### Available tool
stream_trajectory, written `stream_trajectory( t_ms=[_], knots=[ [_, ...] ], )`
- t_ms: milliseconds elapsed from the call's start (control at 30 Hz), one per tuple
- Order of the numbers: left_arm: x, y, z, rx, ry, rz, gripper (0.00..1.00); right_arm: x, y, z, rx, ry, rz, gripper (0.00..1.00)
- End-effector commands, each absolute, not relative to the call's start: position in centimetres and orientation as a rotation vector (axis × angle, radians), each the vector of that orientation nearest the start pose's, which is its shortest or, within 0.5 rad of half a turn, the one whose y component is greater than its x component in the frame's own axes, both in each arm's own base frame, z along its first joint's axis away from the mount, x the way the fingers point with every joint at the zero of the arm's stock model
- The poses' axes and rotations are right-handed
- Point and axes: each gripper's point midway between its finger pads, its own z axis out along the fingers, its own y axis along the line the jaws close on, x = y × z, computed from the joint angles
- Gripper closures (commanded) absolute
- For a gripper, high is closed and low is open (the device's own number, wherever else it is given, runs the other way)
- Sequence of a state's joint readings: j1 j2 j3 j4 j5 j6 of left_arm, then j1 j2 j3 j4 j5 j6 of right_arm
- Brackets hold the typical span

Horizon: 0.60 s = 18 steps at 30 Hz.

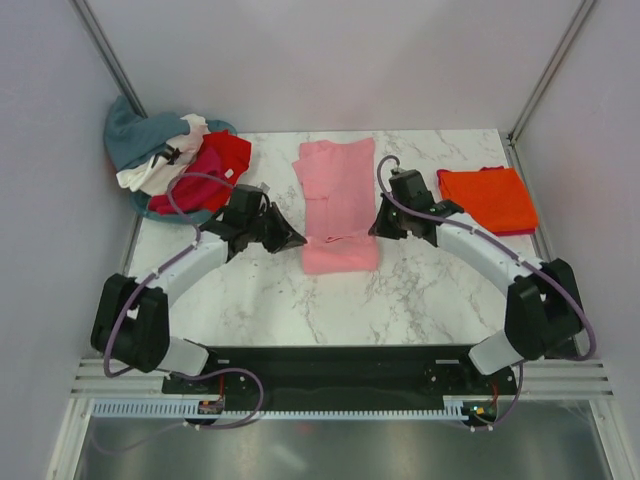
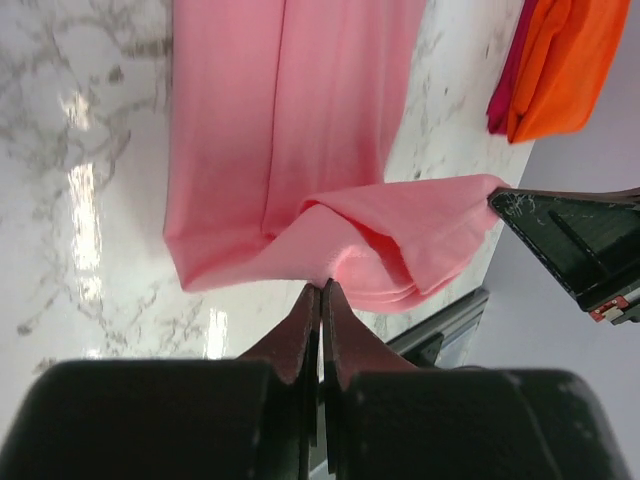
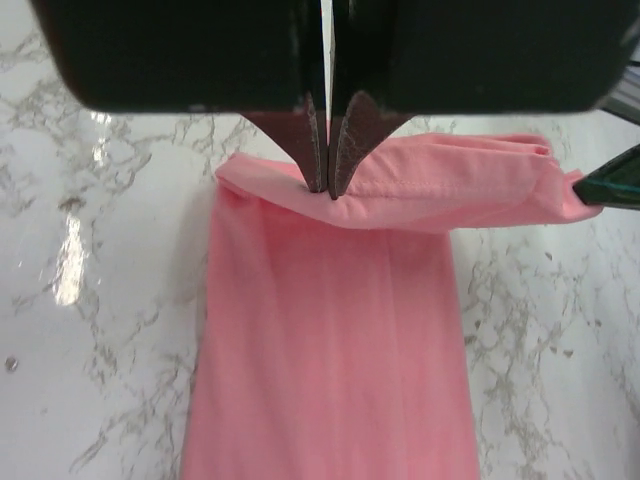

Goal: Fold and stack the t-shirts
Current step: Fold the tshirt

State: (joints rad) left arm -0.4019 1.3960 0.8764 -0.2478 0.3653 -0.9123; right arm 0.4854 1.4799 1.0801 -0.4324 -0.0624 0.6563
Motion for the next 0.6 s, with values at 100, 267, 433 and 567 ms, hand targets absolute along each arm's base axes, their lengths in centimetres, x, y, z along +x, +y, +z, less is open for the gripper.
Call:
stream_trajectory(
  t_ms=[100, 267, 433, 567],
  knots=[
    [37.0, -21.4, 13.7, -0.481, 2.41, -0.943, 0.98, 39.0, 21.7, 13.8, 0.159, 2.449, 0.583, 1.0],
    [40.5, -21.1, 12.9, -0.545, 2.4, -0.948, 0.98, 42.1, 21.7, 12.9, 0.189, 2.458, 0.597, 1.0],
    [43.1, -21.7, 12.4, -0.557, 2.4, -0.968, 0.98, 44.2, 22.0, 11.7, 0.207, 2.474, 0.61, 1.0],
    [44.3, -22.0, 12.0, -0.56, 2.402, -0.974, 0.98, 45.0, 21.2, 11.3, 0.238, 2.471, 0.601, 1.0]
  ],
)
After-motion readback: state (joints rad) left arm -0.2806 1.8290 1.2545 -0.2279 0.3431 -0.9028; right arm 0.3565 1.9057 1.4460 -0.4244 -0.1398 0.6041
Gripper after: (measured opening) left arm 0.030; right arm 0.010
